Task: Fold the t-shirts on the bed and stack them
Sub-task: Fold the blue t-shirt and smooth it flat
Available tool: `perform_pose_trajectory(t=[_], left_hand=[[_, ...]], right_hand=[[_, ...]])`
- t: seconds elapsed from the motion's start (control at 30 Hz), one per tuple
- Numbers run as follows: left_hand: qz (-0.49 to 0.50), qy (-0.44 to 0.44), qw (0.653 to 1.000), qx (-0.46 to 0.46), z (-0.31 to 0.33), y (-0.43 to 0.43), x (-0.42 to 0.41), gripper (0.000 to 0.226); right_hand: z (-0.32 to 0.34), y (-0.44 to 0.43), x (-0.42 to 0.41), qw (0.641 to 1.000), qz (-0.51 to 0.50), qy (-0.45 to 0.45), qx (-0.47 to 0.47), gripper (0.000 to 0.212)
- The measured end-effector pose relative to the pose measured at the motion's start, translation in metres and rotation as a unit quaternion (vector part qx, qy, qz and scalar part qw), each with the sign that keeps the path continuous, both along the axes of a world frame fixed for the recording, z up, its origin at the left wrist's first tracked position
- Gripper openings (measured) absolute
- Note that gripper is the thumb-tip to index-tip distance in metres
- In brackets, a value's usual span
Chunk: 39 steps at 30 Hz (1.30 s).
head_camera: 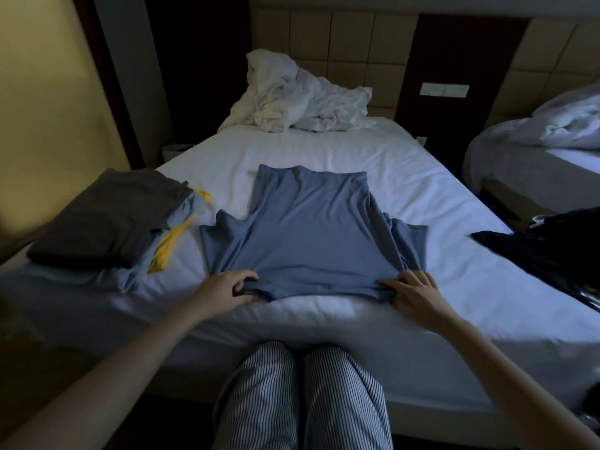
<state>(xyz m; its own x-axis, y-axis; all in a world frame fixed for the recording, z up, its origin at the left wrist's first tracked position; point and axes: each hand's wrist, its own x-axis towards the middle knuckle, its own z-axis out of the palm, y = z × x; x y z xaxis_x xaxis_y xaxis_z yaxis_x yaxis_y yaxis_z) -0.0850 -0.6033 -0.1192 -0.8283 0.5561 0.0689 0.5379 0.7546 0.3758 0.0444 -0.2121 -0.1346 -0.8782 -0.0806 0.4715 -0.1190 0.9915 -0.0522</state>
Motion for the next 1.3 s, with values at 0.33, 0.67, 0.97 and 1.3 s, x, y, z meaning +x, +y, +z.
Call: perform_pose_trajectory(t=[0.33, 0.67, 0.97, 1.3], left_hand=[[0.301, -0.089, 0.916, 0.252, 0.019, -0.026, -0.045, 0.045], [0.326, -0.371, 0.696, 0.521, 0.035, -0.004, -0.096, 0.012], [0.3, -0.343, 0.584, 0.672, 0.015, -0.032, -0.098, 0.035], [0.136, -0.299, 0.808, 0.489, 0.054, 0.01, -0.045, 0.028]], right_hand=[[0.012, -0.1, -0.033, 0.992, 0.028, -0.066, 0.099, 0.063], [0.024, -0.238, -0.087, 0.974, 0.102, -0.201, 0.034, 0.087], [-0.001, -0.249, -0.079, 0.978, 0.055, -0.176, 0.094, 0.046], [-0.025, -0.26, -0.057, 0.981, 0.065, -0.128, 0.132, 0.084]])
